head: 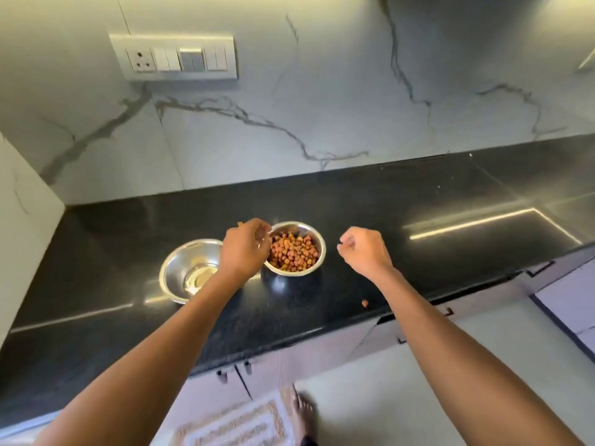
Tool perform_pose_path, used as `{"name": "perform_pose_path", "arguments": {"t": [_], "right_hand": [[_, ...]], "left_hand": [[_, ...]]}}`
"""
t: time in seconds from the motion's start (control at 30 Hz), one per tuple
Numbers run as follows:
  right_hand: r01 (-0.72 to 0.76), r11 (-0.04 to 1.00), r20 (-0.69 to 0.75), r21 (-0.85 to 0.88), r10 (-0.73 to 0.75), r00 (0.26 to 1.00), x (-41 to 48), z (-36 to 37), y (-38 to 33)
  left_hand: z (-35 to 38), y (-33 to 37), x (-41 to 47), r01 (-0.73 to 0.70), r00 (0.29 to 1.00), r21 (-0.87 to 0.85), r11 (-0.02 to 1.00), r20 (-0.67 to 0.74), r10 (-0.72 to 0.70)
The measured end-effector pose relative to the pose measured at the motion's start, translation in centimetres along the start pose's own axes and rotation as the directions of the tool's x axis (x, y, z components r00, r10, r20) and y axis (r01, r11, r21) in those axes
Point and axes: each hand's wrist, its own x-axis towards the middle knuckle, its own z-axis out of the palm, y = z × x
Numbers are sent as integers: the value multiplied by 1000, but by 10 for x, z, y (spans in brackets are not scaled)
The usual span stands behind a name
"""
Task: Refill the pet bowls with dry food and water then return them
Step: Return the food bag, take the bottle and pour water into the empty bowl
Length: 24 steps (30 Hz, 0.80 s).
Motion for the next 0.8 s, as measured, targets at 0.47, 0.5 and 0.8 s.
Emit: {"name": "perform_pose_path", "arguments": {"t": [0.47,0.5,0.8], "right_hand": [[-274,941,284,-198,322,903,-33,40,56],[-254,956,268,-148,286,920,-24,37,49],[120,993,200,-13,-115,973,57,36,-38]], "left_hand": [[3,-41,8,85,996,-10,996,-36,-86],[-3,-43,20,99,993,-8,995,-65,-100],[-19,-78,123,280,957,190,941,27,-290]]}}
